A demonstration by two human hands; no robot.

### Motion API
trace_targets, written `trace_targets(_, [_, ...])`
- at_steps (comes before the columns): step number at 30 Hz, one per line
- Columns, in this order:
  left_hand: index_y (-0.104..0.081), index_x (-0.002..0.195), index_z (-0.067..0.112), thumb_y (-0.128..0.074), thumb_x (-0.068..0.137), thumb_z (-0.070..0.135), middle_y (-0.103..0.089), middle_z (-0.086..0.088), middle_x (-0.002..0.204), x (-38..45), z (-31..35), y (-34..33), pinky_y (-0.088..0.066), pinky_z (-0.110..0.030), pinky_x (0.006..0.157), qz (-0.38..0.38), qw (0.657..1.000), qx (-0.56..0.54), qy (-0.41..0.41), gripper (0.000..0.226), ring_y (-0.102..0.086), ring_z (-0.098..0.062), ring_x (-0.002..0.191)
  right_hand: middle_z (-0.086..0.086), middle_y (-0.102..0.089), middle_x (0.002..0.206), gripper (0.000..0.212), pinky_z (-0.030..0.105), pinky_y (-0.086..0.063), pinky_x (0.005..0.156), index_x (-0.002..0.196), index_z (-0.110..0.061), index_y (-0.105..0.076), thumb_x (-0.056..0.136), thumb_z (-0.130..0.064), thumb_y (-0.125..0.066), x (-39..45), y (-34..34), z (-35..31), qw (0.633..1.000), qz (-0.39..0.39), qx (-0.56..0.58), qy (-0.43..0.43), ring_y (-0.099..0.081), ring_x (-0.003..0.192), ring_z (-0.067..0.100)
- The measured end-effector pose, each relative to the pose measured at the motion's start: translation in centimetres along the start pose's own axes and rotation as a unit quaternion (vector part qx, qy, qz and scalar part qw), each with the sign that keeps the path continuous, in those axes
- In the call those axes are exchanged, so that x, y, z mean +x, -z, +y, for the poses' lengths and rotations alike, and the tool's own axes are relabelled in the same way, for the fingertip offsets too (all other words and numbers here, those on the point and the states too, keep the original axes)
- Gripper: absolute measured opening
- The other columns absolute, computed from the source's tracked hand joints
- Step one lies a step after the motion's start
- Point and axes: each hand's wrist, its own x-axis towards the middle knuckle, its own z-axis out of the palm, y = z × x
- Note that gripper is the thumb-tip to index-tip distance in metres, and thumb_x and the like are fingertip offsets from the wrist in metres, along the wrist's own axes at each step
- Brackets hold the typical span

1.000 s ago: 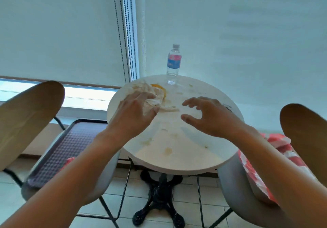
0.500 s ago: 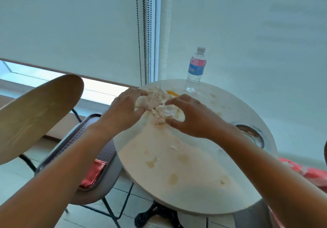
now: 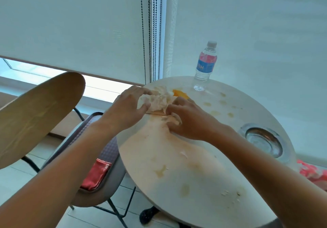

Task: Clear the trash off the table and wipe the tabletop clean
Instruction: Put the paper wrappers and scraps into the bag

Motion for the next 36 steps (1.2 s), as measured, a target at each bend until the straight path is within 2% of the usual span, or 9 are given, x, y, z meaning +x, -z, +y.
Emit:
trace_targets(3, [-0.061,0.124,0.023,-0.064,0.093,0.028,-0.060,0.004,0.129,0.6,-0.4,0.1,-0.037,-0.030,0.107,-0.001,1.000,-0.009,-0.028,0.031,-0.051,-0.014,0.125,-0.008,-0.046,0.104,0.023,0.030,-0.040,0.080,0.105,-0.021,-0.063,0.084,-0.028,-0.069,-0.6,0.5,-0.3,0.999,0.026,0.013,-0.017,-0.048,0.094,0.021])
trace_targets(8, [-0.061,0.122,0.027,-0.063,0.092,0.032,-0.060,0.006,0.125,1.7,-0.7,0.2,-0.043,-0.038,0.105,-0.015,0.997,-0.033,-0.066,0.031,-0.055,-0.014,0.119,-0.002,-0.053,0.095,0.017,0.034,-0.044,0.075,0.096,-0.019,-0.057,0.081,-0.022,-0.066,-2.2,1.6,-1.1,0.995,0.065,0.033,-0.071,-0.049,0.083,0.023])
trace_targets(14, [-0.060,0.122,0.029,-0.062,0.093,0.034,-0.058,0.007,0.125,2.1,-0.3,-0.1,-0.045,-0.037,0.102,-0.030,0.992,-0.054,-0.107,0.030,-0.056,-0.015,0.118,-0.001,-0.052,0.114,0.035,0.031,-0.043,0.086,0.124,-0.031,-0.056,0.091,-0.019,-0.060,-3.4,2.7,-2.1,0.987,0.098,0.027,-0.125,-0.051,0.096,0.018])
trace_targets(19, [-0.061,0.122,0.028,-0.063,0.093,0.032,-0.059,0.007,0.125,2.5,-0.3,-0.3,-0.044,-0.036,0.103,-0.033,0.988,-0.067,-0.137,0.029,-0.056,-0.014,0.119,0.001,-0.047,0.113,0.036,0.022,-0.036,0.089,0.134,-0.021,-0.062,0.099,-0.017,-0.052,-4.0,3.0,-2.5,0.980,0.127,0.026,-0.153,-0.051,0.098,0.016])
trace_targets(21, [-0.062,0.121,0.028,-0.064,0.093,0.033,-0.060,0.007,0.121,2.5,-0.2,-0.5,-0.045,-0.036,0.102,-0.029,0.986,-0.074,-0.150,0.029,-0.056,-0.013,0.116,0.000,-0.046,0.112,0.034,0.012,-0.033,0.084,0.132,-0.020,-0.064,0.101,-0.018,-0.050,-4.0,3.1,-2.5,0.976,0.130,0.035,-0.171,-0.050,0.098,0.013])
trace_targets(24, [-0.064,0.114,0.029,-0.063,0.091,0.042,-0.062,0.012,0.106,2.4,-0.1,-0.9,-0.049,-0.038,0.093,-0.020,0.982,-0.083,-0.169,0.026,-0.060,-0.008,0.098,-0.001,-0.045,0.109,0.026,0.003,-0.032,0.078,0.121,-0.020,-0.067,0.100,-0.020,-0.051,-3.8,3.1,-2.3,0.972,0.133,0.047,-0.186,-0.048,0.094,0.011])
trace_targets(30, [-0.067,0.099,0.033,-0.065,0.082,0.062,-0.062,0.020,0.079,2.1,0.8,-1.2,-0.048,-0.030,0.076,-0.040,0.974,-0.081,-0.206,0.035,-0.052,0.006,0.071,0.000,-0.044,0.102,0.009,0.014,-0.032,0.073,0.097,-0.019,-0.061,0.097,-0.020,-0.053,-3.2,2.8,-1.7,0.970,0.152,0.046,-0.185,-0.048,0.085,0.001])
trace_targets(34, [-0.066,0.099,0.036,-0.060,0.074,0.075,-0.061,0.025,0.078,1.8,1.6,-2.1,-0.044,-0.026,0.077,-0.086,0.965,-0.040,-0.246,0.047,-0.050,0.007,0.073,0.001,-0.046,0.101,0.014,0.011,-0.032,0.071,0.096,-0.012,-0.062,0.097,-0.022,-0.052,-2.9,2.9,-1.3,0.968,0.159,0.041,-0.189,-0.048,0.083,0.003])
trace_targets(36, [-0.066,0.099,0.035,-0.064,0.075,0.069,-0.057,0.027,0.078,1.8,1.8,-2.7,-0.041,-0.026,0.079,-0.096,0.962,-0.030,-0.254,0.042,-0.053,0.002,0.078,0.000,-0.046,0.100,0.015,0.012,-0.034,0.071,0.094,-0.010,-0.062,0.097,-0.021,-0.052,-2.8,3.0,-1.3,0.967,0.159,0.047,-0.193,-0.049,0.084,0.004])
